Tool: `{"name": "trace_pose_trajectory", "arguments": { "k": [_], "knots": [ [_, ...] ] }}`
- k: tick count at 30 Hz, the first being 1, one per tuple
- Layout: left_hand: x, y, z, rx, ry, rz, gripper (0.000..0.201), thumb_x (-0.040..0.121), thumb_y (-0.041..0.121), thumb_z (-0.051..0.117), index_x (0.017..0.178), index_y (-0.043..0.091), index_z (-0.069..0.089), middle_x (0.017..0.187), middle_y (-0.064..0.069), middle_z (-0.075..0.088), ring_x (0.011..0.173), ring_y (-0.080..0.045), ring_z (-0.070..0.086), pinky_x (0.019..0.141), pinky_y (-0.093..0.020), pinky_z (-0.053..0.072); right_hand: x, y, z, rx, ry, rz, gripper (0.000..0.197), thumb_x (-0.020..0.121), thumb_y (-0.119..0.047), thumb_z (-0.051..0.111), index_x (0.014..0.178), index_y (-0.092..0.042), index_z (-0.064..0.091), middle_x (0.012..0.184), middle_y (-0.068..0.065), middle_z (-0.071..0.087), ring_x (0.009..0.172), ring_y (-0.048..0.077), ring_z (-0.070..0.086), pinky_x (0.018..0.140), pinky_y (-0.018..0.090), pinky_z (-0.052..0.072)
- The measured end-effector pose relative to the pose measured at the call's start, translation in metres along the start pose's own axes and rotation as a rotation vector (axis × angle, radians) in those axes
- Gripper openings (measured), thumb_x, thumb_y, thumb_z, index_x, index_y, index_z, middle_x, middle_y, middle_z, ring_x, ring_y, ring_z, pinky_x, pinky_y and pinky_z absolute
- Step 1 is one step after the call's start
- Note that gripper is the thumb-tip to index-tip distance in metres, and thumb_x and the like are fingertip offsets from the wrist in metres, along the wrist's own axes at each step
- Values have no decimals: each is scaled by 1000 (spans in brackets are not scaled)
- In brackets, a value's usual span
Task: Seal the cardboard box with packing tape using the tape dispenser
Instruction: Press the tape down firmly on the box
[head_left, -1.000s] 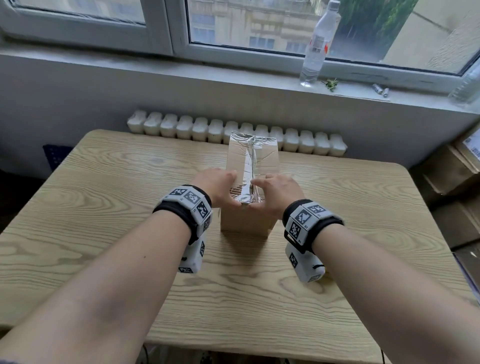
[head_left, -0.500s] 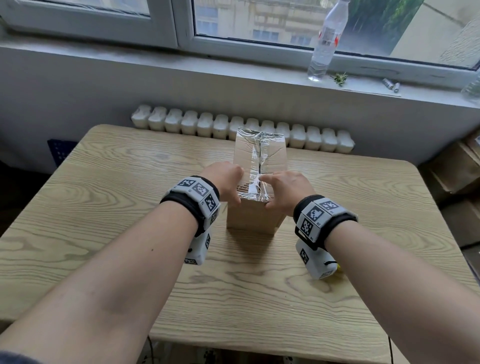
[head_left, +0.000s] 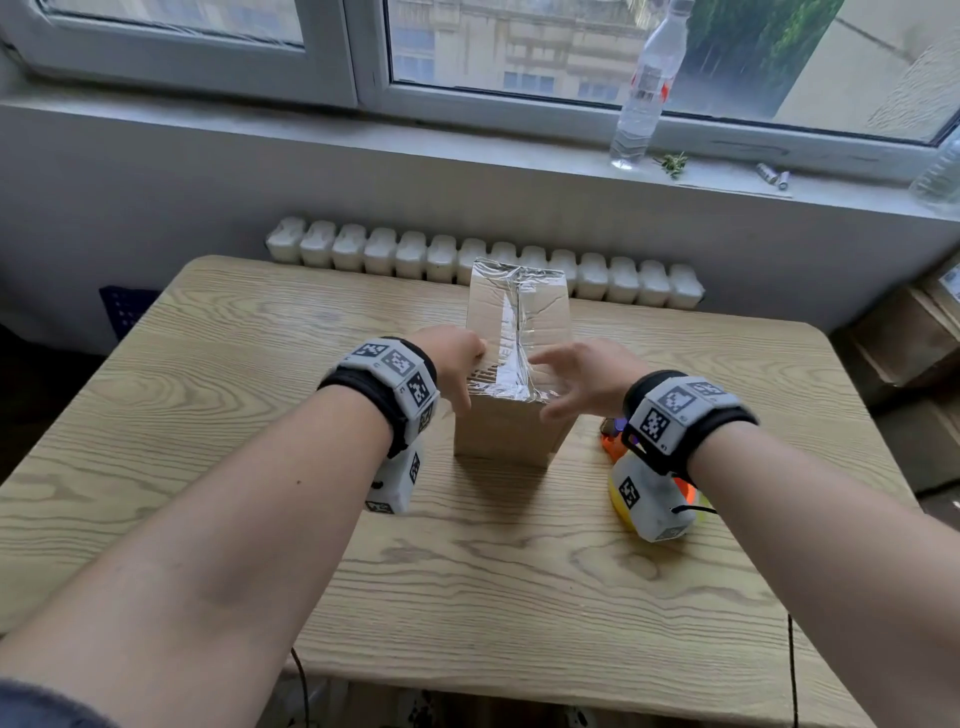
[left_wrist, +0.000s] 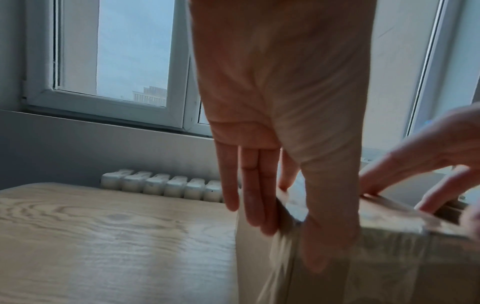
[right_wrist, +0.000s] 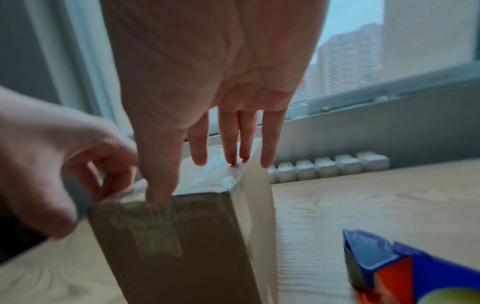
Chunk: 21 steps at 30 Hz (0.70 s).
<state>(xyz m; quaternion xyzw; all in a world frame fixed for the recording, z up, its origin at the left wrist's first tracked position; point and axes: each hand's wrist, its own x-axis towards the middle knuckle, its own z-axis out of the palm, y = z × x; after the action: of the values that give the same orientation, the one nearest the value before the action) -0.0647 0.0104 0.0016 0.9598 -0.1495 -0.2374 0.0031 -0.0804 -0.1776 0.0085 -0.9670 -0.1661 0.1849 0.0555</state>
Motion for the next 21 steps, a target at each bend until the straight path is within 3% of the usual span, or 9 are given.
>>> {"name": "trace_pose_trajectory", "arguments": {
  "k": [2,5,7,9,12,17,21],
  "knots": [
    [0,0,-5,37,-35,8,77,75,11,75,143,9,40,116,-8,62,110,-25,58,81,-28,48,-6,10,-4,98,69,17,61,81,-40,69,137,-32,47,140,-2,52,129,19,47,105,35,38],
    [-2,-2,-3,90,4,8,78,78,-5,65,147,14,34,132,-9,55,118,-26,55,80,-26,45,-12,21,0,29,99,42,60,84,-22,64,139,-35,46,152,2,37,139,21,35,112,35,30],
    [-5,-4,4,80,35,36,86,77,2,71,150,18,28,136,-7,54,120,-25,54,88,-29,48,-13,25,5,-33,29,61,76,79,-8,64,144,-36,36,157,4,25,143,23,25,113,36,27],
    [-5,-8,12,59,50,67,99,73,17,80,152,22,20,137,-5,53,122,-24,53,95,-34,49,-11,25,10,-87,-16,53,88,76,-10,71,148,-35,27,159,4,18,145,23,19,115,36,25],
    [-4,-10,17,46,93,90,103,70,27,82,151,21,20,133,-5,57,118,-24,56,95,-38,49,-7,25,17,-123,-6,42,95,73,-23,78,149,-33,22,157,4,24,144,23,22,115,38,26],
    [-2,-11,18,76,56,74,115,68,10,83,154,26,8,132,-9,57,118,-27,56,92,-36,51,-5,22,24,-155,46,36,93,74,-22,78,149,-32,24,147,0,43,134,21,39,108,35,36],
    [1,-11,22,67,112,99,107,69,16,83,152,21,16,125,-8,62,113,-27,59,93,-39,50,-3,20,25,-137,79,41,87,75,-27,77,147,-30,29,140,1,52,128,23,45,104,36,38]
  ]
}}
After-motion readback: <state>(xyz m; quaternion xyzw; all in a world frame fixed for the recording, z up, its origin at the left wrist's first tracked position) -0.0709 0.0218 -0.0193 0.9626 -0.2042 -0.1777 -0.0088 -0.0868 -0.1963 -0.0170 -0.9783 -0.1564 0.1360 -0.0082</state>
